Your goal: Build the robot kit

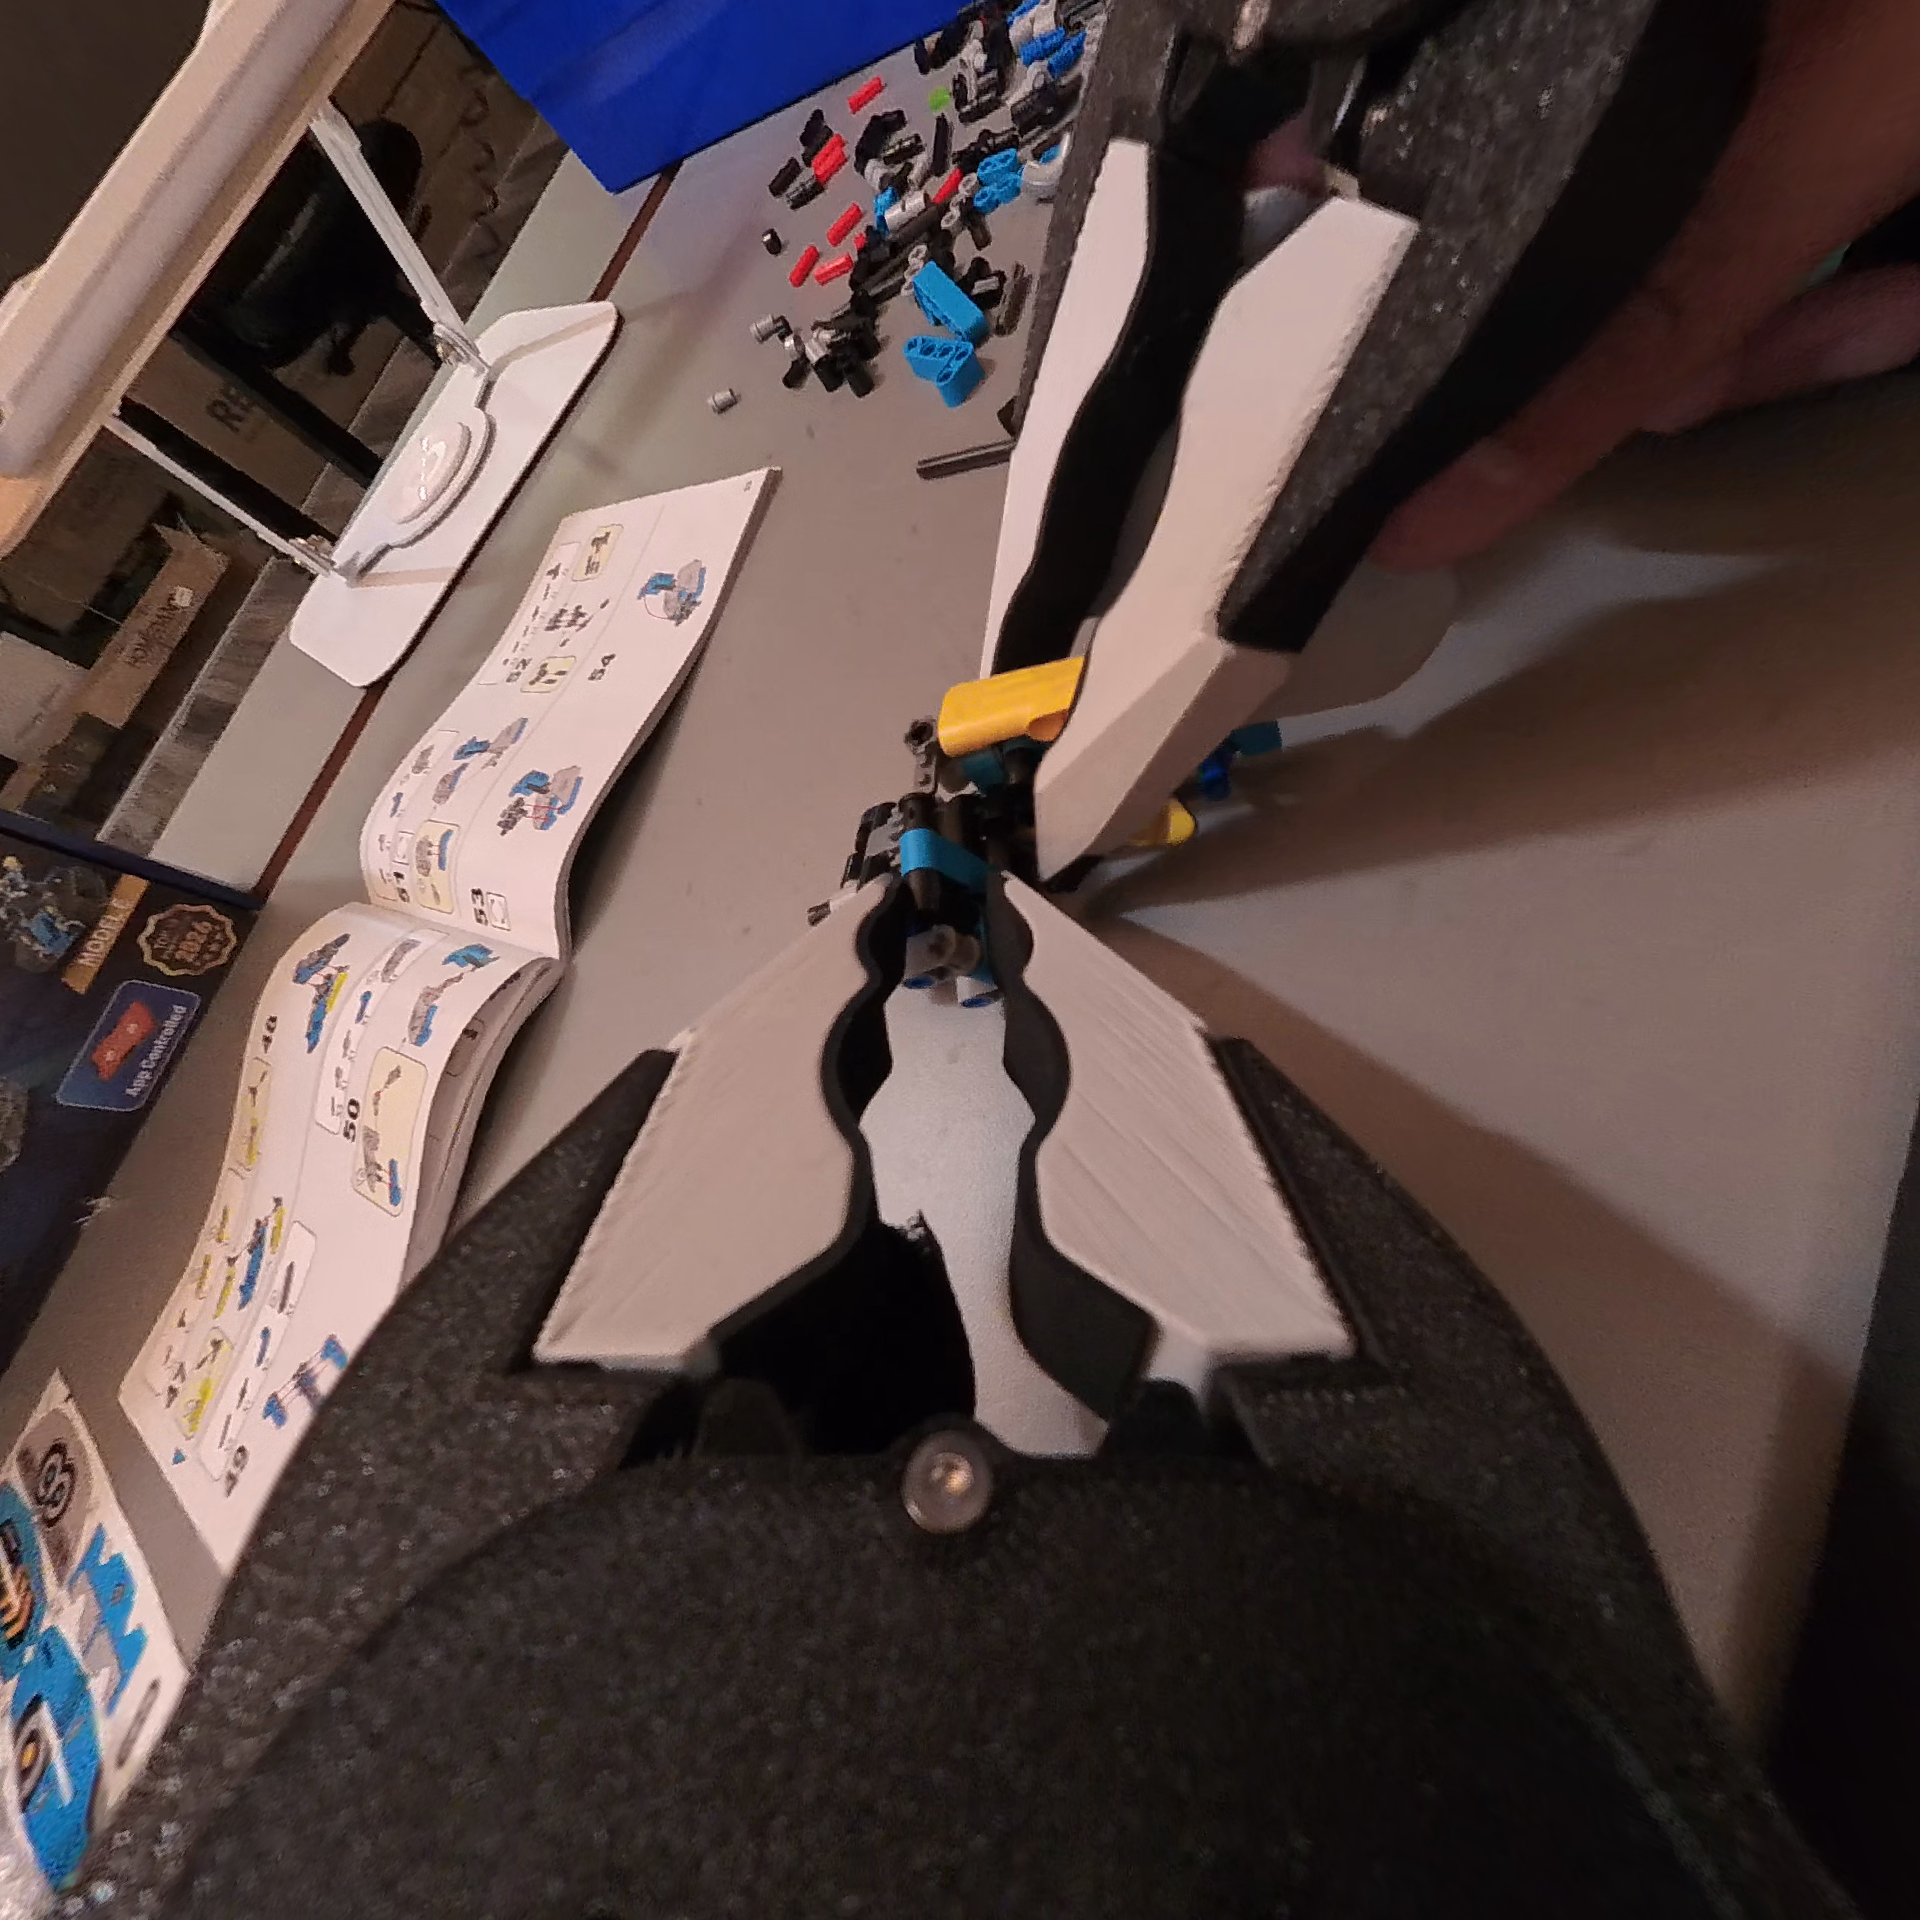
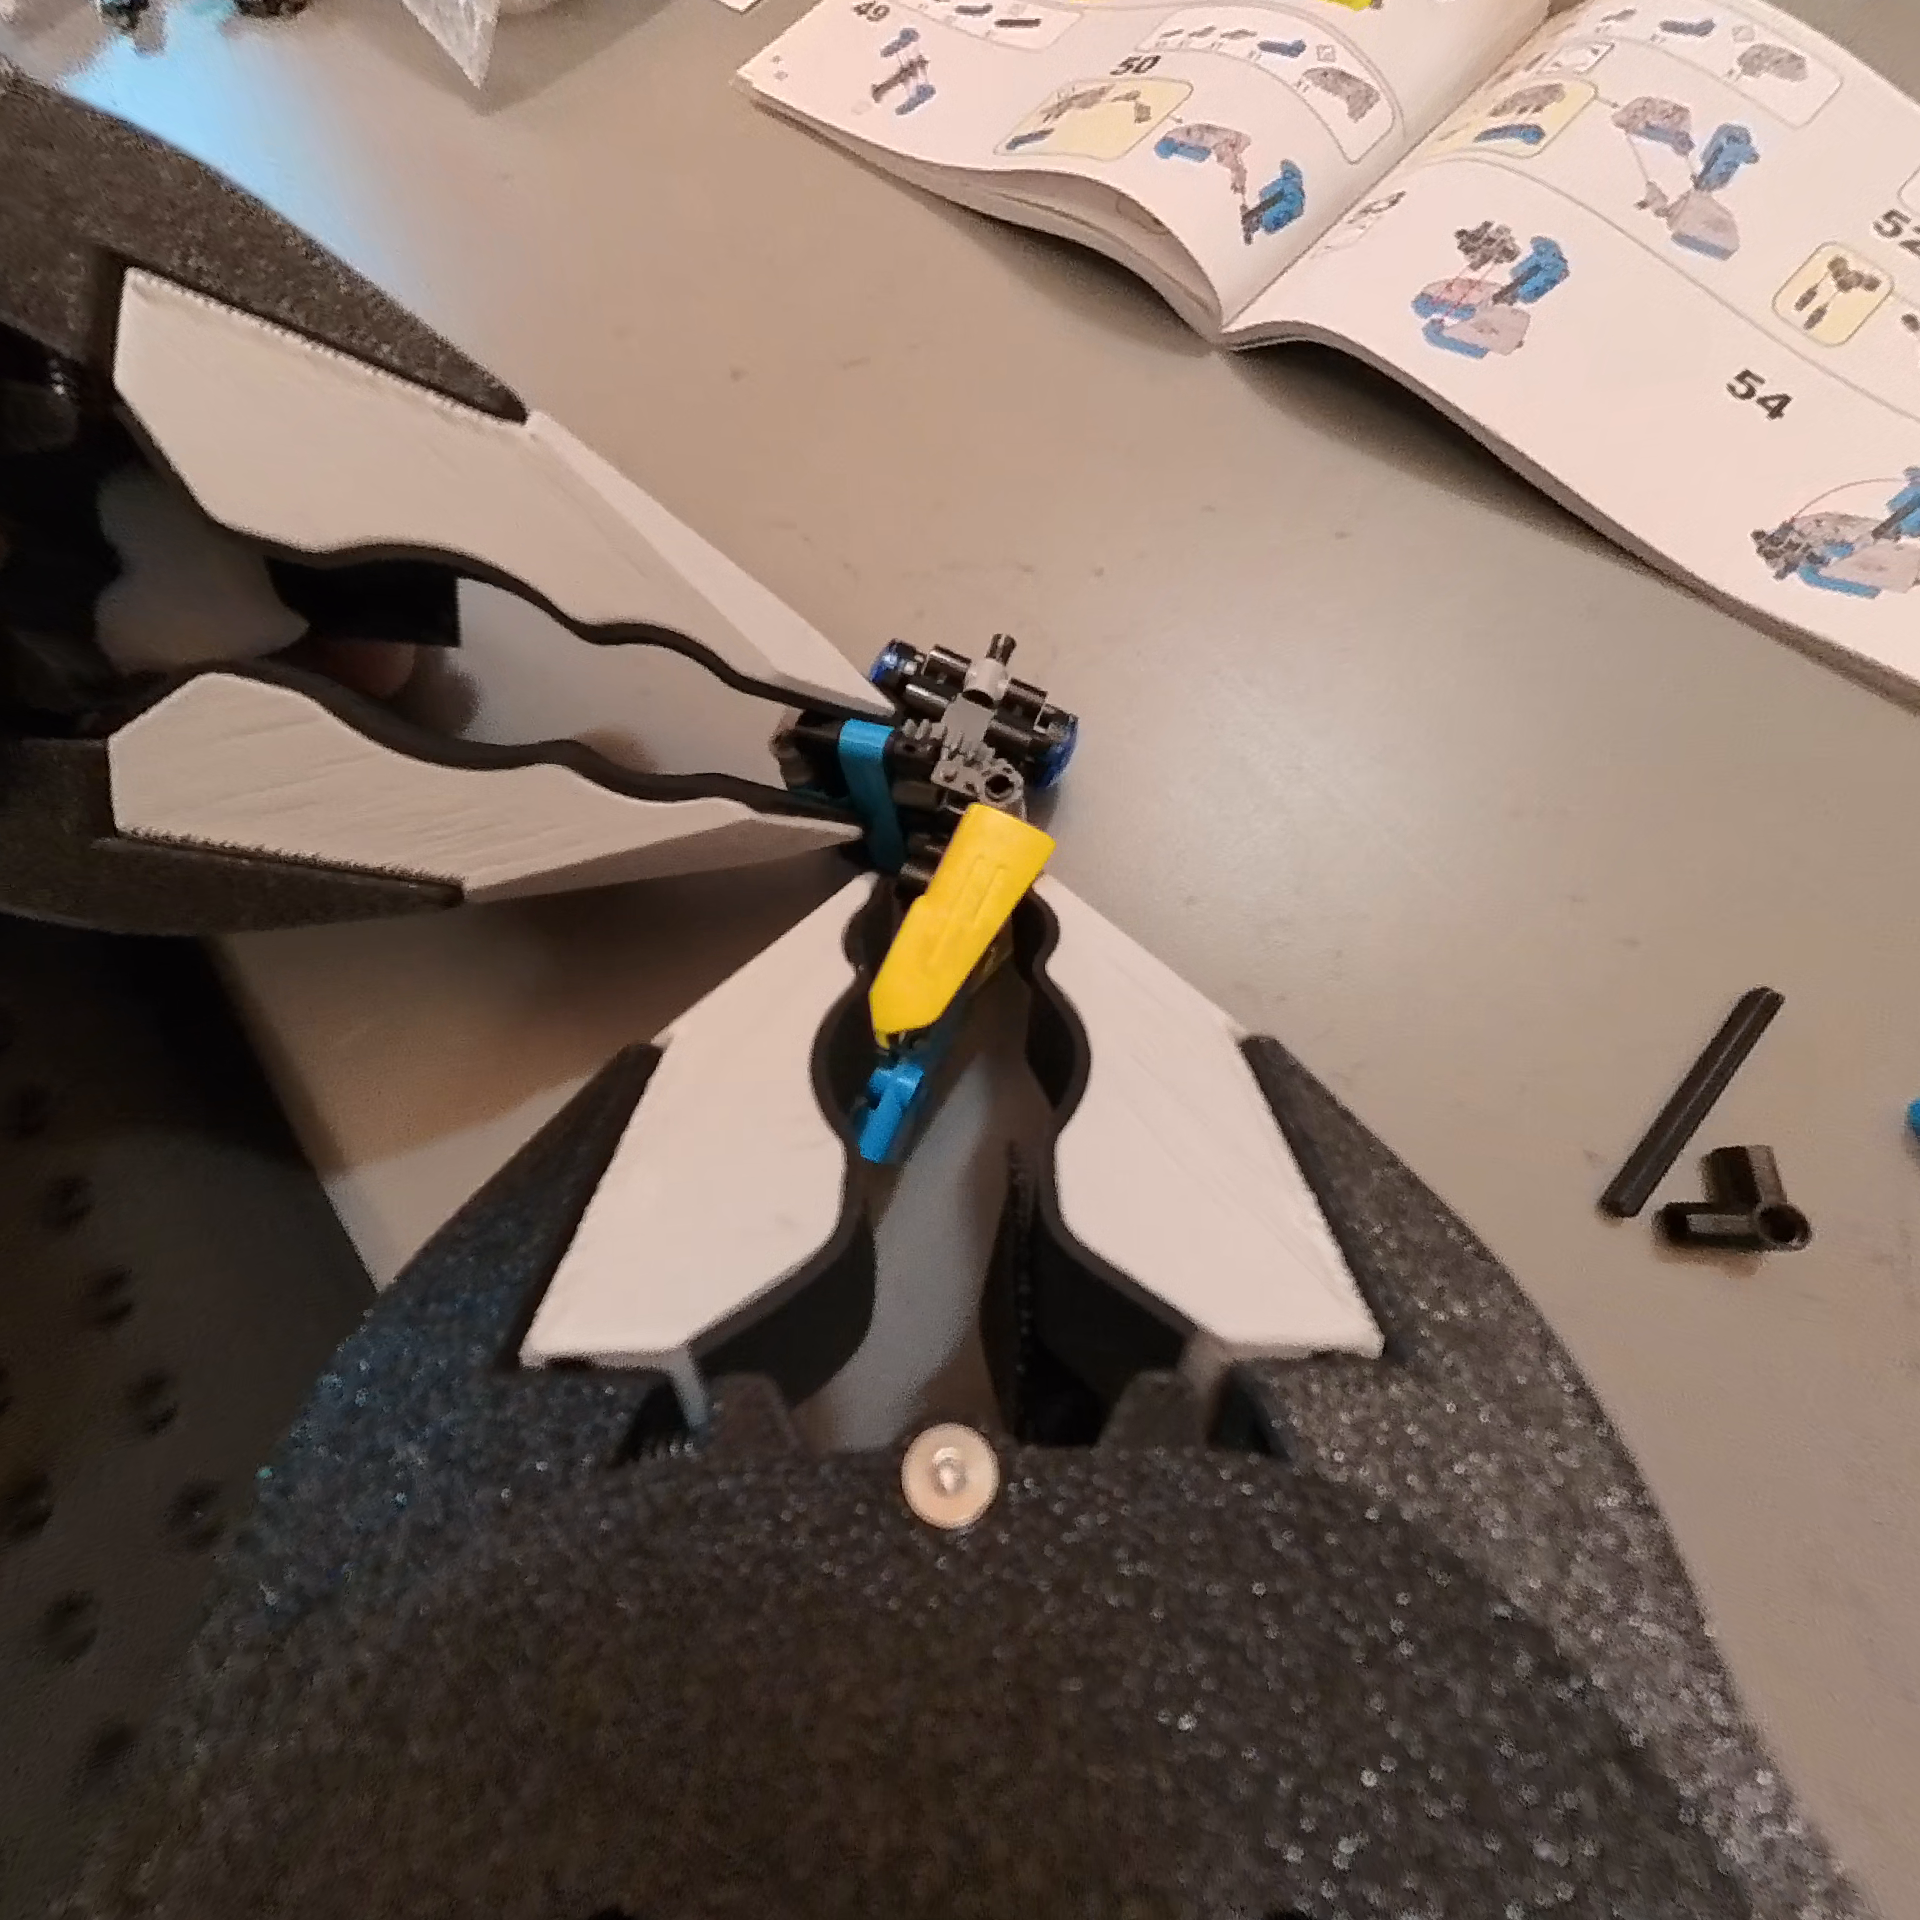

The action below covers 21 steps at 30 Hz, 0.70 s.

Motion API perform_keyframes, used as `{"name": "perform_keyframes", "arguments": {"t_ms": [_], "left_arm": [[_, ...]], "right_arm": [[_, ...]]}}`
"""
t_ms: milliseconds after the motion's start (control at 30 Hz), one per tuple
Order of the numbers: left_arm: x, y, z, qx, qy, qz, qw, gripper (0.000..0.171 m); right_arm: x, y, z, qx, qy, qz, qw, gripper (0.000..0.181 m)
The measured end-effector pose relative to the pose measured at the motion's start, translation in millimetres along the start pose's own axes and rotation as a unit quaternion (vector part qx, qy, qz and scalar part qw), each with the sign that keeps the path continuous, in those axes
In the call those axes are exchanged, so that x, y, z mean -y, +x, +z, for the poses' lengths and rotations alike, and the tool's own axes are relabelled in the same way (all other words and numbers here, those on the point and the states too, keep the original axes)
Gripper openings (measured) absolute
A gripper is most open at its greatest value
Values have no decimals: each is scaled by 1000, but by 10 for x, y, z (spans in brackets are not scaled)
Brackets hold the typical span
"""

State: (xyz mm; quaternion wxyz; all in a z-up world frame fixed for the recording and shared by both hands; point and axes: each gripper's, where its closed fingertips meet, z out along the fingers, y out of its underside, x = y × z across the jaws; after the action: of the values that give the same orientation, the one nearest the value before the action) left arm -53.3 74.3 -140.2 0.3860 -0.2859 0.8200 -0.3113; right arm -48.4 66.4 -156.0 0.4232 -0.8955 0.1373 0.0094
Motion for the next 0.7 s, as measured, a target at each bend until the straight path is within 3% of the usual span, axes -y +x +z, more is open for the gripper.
{"name": "perform_keyframes", "arguments": {"t_ms": [100,267,367,533,700], "left_arm": [[3,-9,12,9,-3,14,1000,14],[13,-5,14,12,0,31,999,14],[27,1,21,19,0,45,999,14],[42,15,23,28,-2,70,997,14],[52,26,25,23,-1,69,997,13]], "right_arm": [[9,19,7,10,1,33,999,21],[1,28,7,-10,-4,6,1000,21],[1,42,3,16,-2,52,999,21],[1,59,-2,-47,-11,-42,998,19],[-10,49,-10,-45,-15,-61,997,20]]}}
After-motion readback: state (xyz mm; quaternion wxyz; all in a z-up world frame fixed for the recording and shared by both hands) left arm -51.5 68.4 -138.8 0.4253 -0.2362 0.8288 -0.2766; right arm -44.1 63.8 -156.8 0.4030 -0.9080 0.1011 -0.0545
